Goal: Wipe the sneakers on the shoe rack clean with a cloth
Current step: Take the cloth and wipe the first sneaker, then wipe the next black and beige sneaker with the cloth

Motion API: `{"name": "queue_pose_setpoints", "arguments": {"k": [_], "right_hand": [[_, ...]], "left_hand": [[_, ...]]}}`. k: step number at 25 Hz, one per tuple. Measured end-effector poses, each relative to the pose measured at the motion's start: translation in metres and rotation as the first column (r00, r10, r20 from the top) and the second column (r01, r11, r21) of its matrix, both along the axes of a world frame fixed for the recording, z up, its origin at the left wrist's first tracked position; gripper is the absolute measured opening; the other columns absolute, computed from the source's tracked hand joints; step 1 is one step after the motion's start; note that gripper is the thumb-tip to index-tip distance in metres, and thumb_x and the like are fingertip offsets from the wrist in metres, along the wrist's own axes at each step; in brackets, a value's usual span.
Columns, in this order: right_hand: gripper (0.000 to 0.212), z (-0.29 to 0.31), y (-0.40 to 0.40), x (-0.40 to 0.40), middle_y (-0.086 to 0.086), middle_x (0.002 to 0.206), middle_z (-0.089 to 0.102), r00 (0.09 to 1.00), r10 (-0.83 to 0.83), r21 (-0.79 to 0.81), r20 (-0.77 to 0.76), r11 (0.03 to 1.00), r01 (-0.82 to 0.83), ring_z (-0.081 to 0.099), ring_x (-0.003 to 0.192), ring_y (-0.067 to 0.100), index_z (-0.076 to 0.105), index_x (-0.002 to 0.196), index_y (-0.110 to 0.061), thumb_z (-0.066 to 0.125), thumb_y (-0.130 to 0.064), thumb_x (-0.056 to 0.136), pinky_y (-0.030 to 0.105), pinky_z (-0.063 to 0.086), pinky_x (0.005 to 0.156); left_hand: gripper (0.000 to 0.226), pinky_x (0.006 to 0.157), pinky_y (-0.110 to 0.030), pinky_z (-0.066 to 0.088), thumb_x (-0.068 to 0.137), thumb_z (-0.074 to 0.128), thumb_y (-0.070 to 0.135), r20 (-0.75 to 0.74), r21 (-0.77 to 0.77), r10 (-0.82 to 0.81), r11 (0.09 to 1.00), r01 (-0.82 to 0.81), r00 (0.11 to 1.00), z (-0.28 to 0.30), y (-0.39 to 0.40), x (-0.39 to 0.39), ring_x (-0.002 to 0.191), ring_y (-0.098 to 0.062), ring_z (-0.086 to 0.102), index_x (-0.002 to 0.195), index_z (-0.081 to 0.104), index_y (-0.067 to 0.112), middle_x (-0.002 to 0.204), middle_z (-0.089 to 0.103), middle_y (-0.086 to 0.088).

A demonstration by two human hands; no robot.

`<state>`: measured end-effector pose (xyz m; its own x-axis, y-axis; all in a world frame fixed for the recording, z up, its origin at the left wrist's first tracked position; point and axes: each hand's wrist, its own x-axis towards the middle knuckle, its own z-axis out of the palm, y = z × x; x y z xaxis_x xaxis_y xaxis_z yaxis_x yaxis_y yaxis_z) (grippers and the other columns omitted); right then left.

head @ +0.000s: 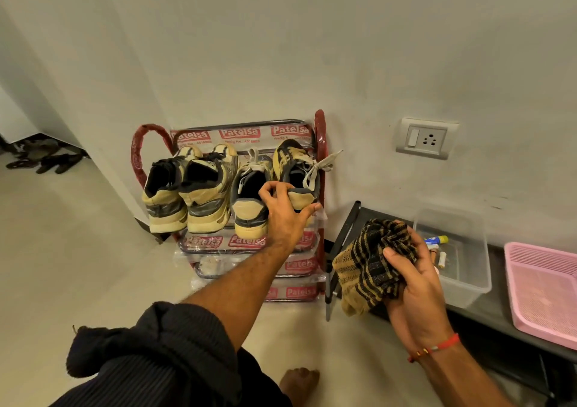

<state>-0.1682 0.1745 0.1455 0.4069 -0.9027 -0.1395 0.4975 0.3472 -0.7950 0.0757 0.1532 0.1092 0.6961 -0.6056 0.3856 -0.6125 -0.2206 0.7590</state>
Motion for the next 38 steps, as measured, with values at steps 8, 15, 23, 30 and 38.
{"name": "queue_pose_setpoints", "arguments": {"k": [8,15,23,30,38], "right_hand": [[0.045,-0.005,0.007,0.012,0.006,0.119,0.070,1.000,0.009,0.011,-0.009,1.000,-0.009,0.069,0.107,0.025,0.058,0.128,-0.029,0.057,-0.004,0.091,0.044,0.056,0.084],[0.041,-0.007,0.008,0.010,0.006,0.118,0.070,0.999,-0.001,0.019,-0.045,1.000,0.002,0.065,0.112,0.029,0.060,0.125,-0.030,0.056,-0.004,0.093,0.051,0.054,0.089],[0.045,0.001,0.010,0.011,0.008,0.126,0.067,0.997,0.029,0.063,0.074,0.997,-0.033,0.066,0.112,0.029,0.051,0.138,-0.028,0.055,-0.021,0.093,0.044,0.061,0.072],[0.050,-0.002,0.015,0.012,0.006,0.127,0.067,0.996,0.090,0.044,0.022,0.995,-0.090,0.065,0.116,0.027,0.052,0.137,-0.031,0.058,-0.028,0.087,0.047,0.059,0.082],[0.051,0.011,0.020,0.004,0.005,0.119,0.071,0.996,0.054,0.019,0.071,0.998,-0.055,0.070,0.107,0.023,0.054,0.135,-0.025,0.058,-0.025,0.085,0.038,0.061,0.070]], "left_hand": [[0.062,0.093,-0.024,0.051,0.079,0.085,0.042,-0.043,-0.072,0.054,0.996,-0.057,0.998,0.009,0.026,0.001,0.109,-0.013,0.050,0.122,0.054,0.009,0.132,0.042,-0.003],[0.071,0.093,-0.041,0.055,0.082,0.080,0.048,-0.034,0.185,0.009,0.983,-0.003,0.999,0.025,0.036,-0.006,0.117,-0.019,0.056,0.136,0.046,0.018,0.144,0.040,-0.002],[0.041,0.110,-0.055,0.028,0.099,0.050,0.053,0.432,0.677,-0.105,0.694,-0.245,0.896,0.062,0.070,0.060,0.129,-0.029,0.040,0.124,0.063,0.022,0.130,0.061,-0.005],[0.045,0.111,-0.049,0.021,0.093,0.066,0.051,0.356,0.780,-0.217,0.605,-0.161,0.909,0.085,0.077,0.078,0.123,-0.023,0.053,0.131,0.062,0.028,0.105,0.064,0.003],[0.060,0.093,-0.047,0.057,0.085,0.075,0.048,0.024,0.353,-0.113,0.931,0.098,0.993,0.173,0.146,0.038,0.105,-0.021,0.069,0.133,0.064,0.015,0.117,0.073,-0.005]]}}
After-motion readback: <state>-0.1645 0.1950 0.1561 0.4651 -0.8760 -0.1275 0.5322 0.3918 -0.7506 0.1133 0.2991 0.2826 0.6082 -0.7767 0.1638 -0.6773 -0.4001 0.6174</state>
